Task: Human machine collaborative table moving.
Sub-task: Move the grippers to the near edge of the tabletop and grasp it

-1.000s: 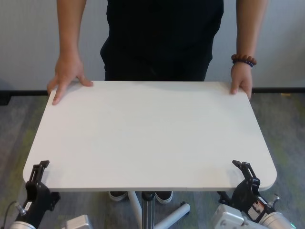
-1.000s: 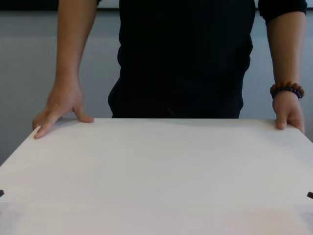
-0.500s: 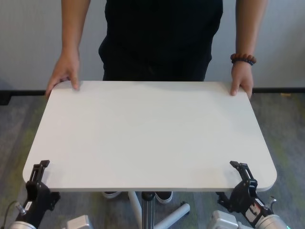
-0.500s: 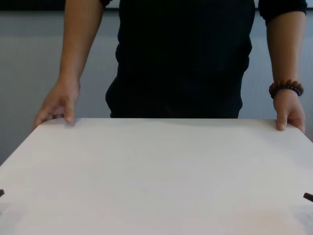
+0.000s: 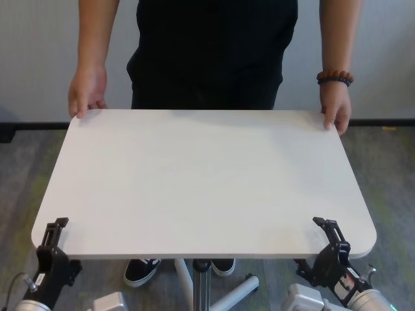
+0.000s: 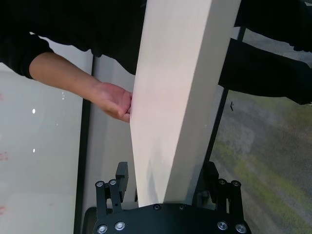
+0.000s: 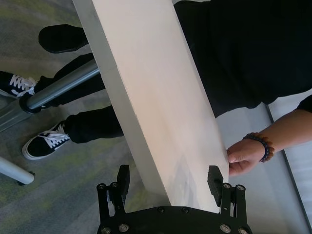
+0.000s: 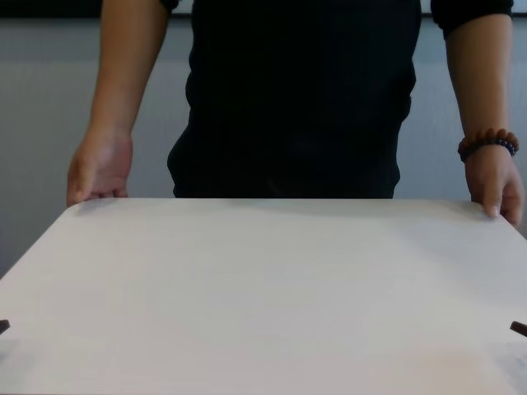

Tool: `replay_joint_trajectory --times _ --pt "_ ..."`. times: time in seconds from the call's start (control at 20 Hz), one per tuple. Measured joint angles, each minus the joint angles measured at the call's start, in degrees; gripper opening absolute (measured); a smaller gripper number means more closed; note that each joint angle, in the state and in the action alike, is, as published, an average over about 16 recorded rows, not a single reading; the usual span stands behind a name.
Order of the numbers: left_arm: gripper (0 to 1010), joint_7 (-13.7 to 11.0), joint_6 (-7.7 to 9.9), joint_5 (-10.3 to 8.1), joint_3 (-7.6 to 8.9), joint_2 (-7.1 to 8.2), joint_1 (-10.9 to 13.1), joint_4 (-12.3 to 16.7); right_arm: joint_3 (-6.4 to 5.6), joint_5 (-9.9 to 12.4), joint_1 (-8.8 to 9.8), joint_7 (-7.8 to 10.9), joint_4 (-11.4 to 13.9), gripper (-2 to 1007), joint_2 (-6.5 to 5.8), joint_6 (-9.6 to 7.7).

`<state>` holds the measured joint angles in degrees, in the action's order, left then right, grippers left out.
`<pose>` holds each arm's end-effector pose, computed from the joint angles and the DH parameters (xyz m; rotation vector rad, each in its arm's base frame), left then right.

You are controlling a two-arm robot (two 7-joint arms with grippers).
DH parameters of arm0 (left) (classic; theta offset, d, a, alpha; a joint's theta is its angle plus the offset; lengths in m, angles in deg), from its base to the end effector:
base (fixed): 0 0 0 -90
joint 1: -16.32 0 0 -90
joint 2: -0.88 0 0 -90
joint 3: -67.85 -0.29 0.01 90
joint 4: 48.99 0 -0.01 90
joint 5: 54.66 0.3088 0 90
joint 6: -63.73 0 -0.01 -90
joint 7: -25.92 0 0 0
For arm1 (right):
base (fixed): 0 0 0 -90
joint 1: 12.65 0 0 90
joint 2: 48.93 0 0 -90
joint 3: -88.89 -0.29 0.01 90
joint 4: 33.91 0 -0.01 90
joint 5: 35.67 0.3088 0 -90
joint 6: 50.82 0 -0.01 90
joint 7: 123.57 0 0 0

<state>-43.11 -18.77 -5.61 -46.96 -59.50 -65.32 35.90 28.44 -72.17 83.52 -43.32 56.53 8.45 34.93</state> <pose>0.2422 0.0444 -0.3928 1.0283 -1.0463 1.1191 0.2483 -0.0244 -0.3671 -0.8776 -0.8348 -0.9695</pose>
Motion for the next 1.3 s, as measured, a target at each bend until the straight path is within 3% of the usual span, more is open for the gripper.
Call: replay_joint_trajectory --times 0.6,1.3 --pt "997 -0.66 -0.33 1.8 0.71 -1.51 -0.48 -1.3 -1.27 -0.92 0.2 0.97 -0.39 1003 1.09 0.54" --pt "997 -0.59 -2.49 0.84 2.33 -2.52 -0.06 -1.4 -3.21 1.66 0.87 2.28 -0.55 1003 2.36 2.97"
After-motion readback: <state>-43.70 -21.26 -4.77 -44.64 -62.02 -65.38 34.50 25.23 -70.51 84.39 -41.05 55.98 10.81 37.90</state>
